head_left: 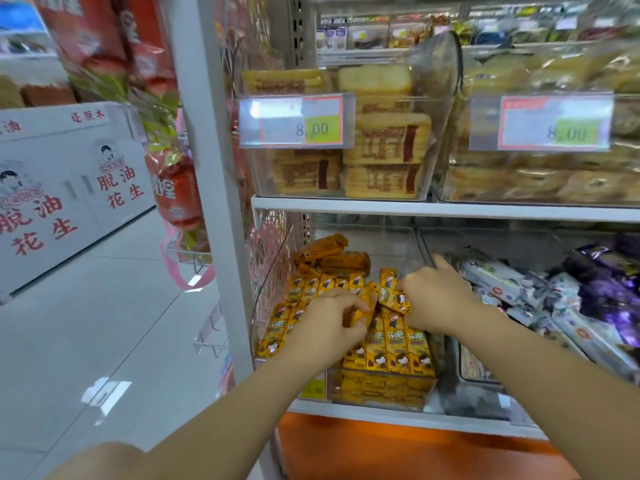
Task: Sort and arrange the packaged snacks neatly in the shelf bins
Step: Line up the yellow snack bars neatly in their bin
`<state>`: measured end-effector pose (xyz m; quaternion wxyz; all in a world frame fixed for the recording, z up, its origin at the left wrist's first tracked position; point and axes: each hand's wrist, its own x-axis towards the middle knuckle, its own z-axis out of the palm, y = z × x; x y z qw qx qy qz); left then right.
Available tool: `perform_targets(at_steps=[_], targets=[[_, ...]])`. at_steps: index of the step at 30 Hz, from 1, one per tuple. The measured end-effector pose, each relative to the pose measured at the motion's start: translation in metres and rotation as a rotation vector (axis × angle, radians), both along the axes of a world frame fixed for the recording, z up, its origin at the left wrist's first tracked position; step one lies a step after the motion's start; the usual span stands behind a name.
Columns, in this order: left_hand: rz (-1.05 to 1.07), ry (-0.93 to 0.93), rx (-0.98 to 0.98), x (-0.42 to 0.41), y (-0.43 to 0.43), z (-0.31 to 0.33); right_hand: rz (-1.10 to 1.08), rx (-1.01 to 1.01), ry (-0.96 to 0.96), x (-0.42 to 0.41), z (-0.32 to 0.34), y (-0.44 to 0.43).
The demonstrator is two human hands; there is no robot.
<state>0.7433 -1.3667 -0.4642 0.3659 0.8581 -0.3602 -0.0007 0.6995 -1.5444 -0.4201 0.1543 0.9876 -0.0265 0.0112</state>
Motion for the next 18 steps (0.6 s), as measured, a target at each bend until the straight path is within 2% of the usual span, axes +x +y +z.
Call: perform_targets(at_steps=[2, 4, 6, 8, 13, 15, 18], targets=[[0.072, -0.077, -0.036, 0.01, 0.012, -0.001, 0.007, 0.12, -0.081, -0.001, 0.006, 0.002], [0.171, -0.158, -0.03, 0.024, 0.02, 0.0, 0.013, 0.359, -0.208, -0.001, 0.011, 0.009], [0.247, -0.194, 0.054, 0.038, 0.023, 0.003, 0.043, 0.632, -0.258, 0.006, 0.009, 0.024], [0.289, -0.193, 0.191, 0.048, 0.021, 0.004, 0.017, 0.813, -0.252, 0.023, -0.003, 0.038], [0.361, -0.16, 0.491, 0.062, 0.012, -0.002, -0.134, 0.951, -0.261, 0.065, -0.04, 0.057], [0.355, -0.117, 0.516, 0.066, 0.011, -0.004, -0.084, 1.008, -0.172, 0.076, -0.053, 0.062], [0.31, -0.064, 0.513, 0.072, 0.011, -0.002, 0.03, 0.984, -0.046, 0.083, -0.063, 0.065]])
